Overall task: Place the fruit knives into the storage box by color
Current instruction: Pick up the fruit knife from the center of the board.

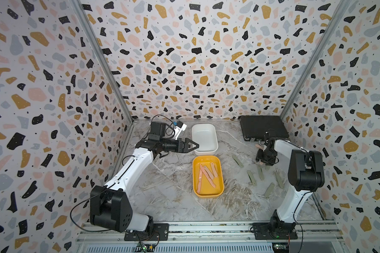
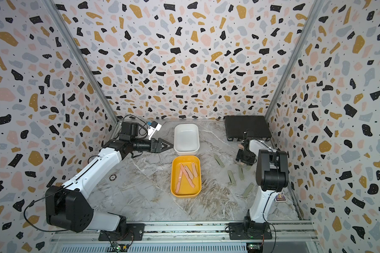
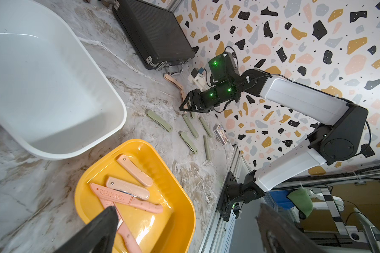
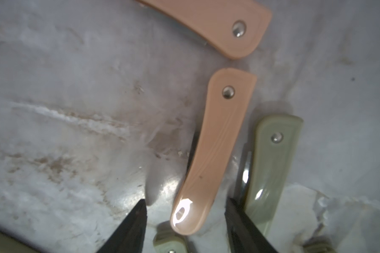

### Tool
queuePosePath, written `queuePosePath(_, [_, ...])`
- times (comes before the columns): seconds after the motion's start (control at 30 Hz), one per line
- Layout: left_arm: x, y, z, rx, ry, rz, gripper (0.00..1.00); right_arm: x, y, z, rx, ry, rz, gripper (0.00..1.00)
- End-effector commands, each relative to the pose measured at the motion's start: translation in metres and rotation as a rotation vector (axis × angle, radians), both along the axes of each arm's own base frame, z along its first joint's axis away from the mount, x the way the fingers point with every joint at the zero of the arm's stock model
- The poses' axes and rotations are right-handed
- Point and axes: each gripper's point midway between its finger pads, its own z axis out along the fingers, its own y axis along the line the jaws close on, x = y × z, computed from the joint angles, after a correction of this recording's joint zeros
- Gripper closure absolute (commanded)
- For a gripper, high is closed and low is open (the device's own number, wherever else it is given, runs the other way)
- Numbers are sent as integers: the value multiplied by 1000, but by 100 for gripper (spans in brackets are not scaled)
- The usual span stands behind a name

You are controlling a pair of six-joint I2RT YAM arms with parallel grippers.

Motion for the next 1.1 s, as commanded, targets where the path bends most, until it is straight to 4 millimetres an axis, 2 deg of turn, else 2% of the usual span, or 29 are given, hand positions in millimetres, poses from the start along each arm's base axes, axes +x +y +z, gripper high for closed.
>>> queuePosePath(0.0, [2, -3, -2, -11, -13, -14, 1, 5, -1, 3, 12, -12, -12, 42])
queuePosePath(0.17, [3, -3, -1, -12, -15, -13, 1, 6, -1, -3, 16, 4, -8, 49])
queuePosePath(0.47, [3, -3, -3, -3, -12, -12, 0, 5, 9, -11, 71, 24, 4, 69])
queuePosePath(0.57, [3, -3, -3, -2, -13, -12, 0, 3, 13, -11, 88, 24, 8, 73])
queuePosePath(0.73, [4, -3, -5, 0, -9, -11, 0, 1, 22, -12, 104, 30, 29, 75])
queuePosePath(1.07, [4, -3, -7, 3, -9, -9, 0, 1, 54, -14, 112, 58, 117, 75])
